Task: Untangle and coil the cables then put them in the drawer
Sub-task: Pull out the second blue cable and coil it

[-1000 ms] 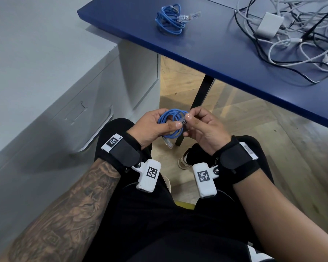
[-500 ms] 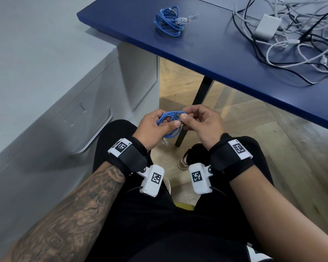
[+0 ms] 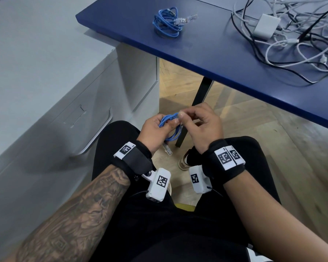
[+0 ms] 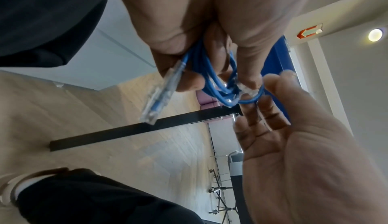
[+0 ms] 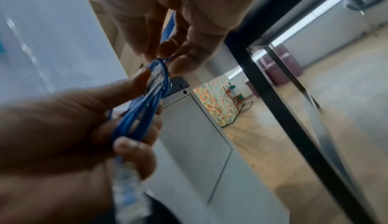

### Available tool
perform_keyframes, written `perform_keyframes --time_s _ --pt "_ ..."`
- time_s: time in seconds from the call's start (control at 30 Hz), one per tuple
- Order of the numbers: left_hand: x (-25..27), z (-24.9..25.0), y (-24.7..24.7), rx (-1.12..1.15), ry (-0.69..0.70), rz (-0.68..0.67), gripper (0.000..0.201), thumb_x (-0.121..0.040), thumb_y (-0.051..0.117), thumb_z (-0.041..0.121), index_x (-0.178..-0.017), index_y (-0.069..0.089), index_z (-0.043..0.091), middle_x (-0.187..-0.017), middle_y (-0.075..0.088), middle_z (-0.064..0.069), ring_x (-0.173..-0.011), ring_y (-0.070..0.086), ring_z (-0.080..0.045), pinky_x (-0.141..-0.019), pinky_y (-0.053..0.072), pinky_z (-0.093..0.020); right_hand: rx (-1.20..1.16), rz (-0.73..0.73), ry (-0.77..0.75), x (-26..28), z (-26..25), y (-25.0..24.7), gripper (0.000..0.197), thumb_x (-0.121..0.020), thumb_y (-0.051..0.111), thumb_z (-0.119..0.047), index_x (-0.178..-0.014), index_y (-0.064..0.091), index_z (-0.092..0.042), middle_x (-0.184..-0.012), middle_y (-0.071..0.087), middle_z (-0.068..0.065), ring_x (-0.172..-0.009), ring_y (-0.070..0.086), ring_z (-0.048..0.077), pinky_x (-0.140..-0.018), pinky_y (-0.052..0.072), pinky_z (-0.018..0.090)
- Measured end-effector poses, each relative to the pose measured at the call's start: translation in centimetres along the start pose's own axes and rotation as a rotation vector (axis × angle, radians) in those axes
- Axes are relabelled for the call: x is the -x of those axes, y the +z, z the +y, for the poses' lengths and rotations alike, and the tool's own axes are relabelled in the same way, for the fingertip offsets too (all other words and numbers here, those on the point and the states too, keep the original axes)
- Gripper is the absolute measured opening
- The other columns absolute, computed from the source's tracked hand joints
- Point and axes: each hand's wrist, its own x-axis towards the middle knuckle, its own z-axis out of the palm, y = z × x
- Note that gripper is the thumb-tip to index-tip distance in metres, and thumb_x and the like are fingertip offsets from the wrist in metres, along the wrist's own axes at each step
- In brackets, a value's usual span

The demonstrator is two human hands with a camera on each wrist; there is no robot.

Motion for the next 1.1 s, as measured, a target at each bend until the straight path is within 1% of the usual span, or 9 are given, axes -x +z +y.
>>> perform_keyframes --time_s 0.07,0.13,0.2,0.27,0.5,0.63,0.77,0.9,1.1 --pt "0.1 -0.1 0.0 0.058 -0.017 -0.036 0.022 -0.087 0.071 0.031 -0.082 0.061 0.012 -0.049 0.043 0.007 -0.043 0.035 -0.012 -0.049 0.036 -0.03 -0.148 0.019 0.124 0.2 0.0 0.1 0.012 -0.094 0.066 -0.015 -0.101 0.071 -0.023 -0.09 0.063 0.001 -0.074 0.063 0.01 -0.066 0.057 0.029" --pt "0.1 -0.2 0.1 0.127 -0.034 -0.078 0.025 -0.084 0.071 0.035 -0.083 0.061 0.012 -0.049 0.036 0.004 -0.043 0.029 -0.012 -0.048 0.031 -0.028 -0.364 -0.009 0.347 0.1 -0.2 0.0 0.019 -0.096 0.061 -0.008 -0.11 0.066 -0.019 -0.089 0.061 0.001 -0.068 0.061 0.009 -0.058 0.054 0.023" --pt "0.1 -0.2 0.0 0.164 -0.052 -0.094 0.026 -0.082 0.072 0.037 -0.083 0.061 0.013 -0.052 0.034 0.001 -0.044 0.027 -0.013 -0.046 0.03 -0.027 -0.514 -0.135 0.507 -0.2 -0.4 -0.2 0.018 -0.097 0.059 -0.007 -0.113 0.066 -0.01 -0.093 0.066 0.004 -0.072 0.061 0.009 -0.058 0.05 0.019" --pt "0.0 -0.2 -0.1 0.185 -0.059 -0.099 0.024 -0.084 0.072 0.035 -0.08 0.06 0.015 -0.052 0.035 0.001 -0.044 0.027 -0.013 -0.045 0.031 -0.026 -0.542 -0.225 0.52 -0.4 -0.4 -0.4 0.018 -0.097 0.058 -0.007 -0.112 0.068 -0.006 -0.095 0.069 0.006 -0.077 0.063 0.011 -0.062 0.05 0.019" --pt "0.1 0.5 -0.5 0.245 -0.111 -0.166 0.024 -0.081 0.075 0.029 -0.087 0.058 0.013 -0.052 0.037 0.004 -0.042 0.028 -0.009 -0.045 0.03 -0.024 -0.686 -0.26 0.578 -0.6 -0.3 -1.1 0.02 -0.101 0.05 -0.014 -0.106 0.069 -0.01 -0.088 0.072 0.002 -0.075 0.066 0.009 -0.065 0.053 0.019" --pt "0.2 0.6 -0.5 0.201 -0.085 -0.142 0.015 -0.086 0.072 0.019 -0.085 0.059 0.012 -0.052 0.04 0.003 -0.042 0.031 -0.01 -0.043 0.031 -0.023 -0.625 -0.201 0.542 -0.6 -0.3 -0.9 0.014 -0.098 0.057 -0.012 -0.107 0.068 -0.011 -0.091 0.07 0.006 -0.073 0.067 0.009 -0.063 0.054 0.021" --pt "0.1 0.8 -0.6 0.211 -0.066 -0.082 0.013 -0.088 0.07 0.02 -0.08 0.062 0.016 -0.051 0.034 0.004 -0.044 0.027 -0.011 -0.044 0.03 -0.024 -0.428 -0.14 0.407 -0.4 -0.1 -0.8 0.021 -0.088 0.071 -0.003 -0.102 0.059 -0.013 -0.085 0.066 0.007 -0.077 0.065 0.015 -0.069 0.056 0.03" --pt "0.1 0.6 -0.5 0.177 -0.063 -0.044 0.017 -0.085 0.074 0.026 -0.082 0.062 0.014 -0.05 0.033 0.004 -0.044 0.027 -0.012 -0.044 0.031 -0.024 -0.283 -0.081 0.284 0.0 -0.3 -0.4 0.024 -0.085 0.072 0.0 -0.092 0.056 -0.015 -0.082 0.062 0.006 -0.074 0.06 0.014 -0.07 0.056 0.032" --pt "0.0 1.0 -0.3 0.173 -0.041 0.017 0.018 -0.084 0.074 0.027 -0.078 0.062 0.015 -0.05 0.034 0.005 -0.045 0.026 -0.013 -0.044 0.03 -0.024 -0.137 -0.006 0.133 0.7 -0.9 0.5 0.024 -0.086 0.072 -0.005 -0.096 0.056 -0.02 -0.084 0.063 -0.002 -0.074 0.06 0.009 -0.069 0.05 0.019"
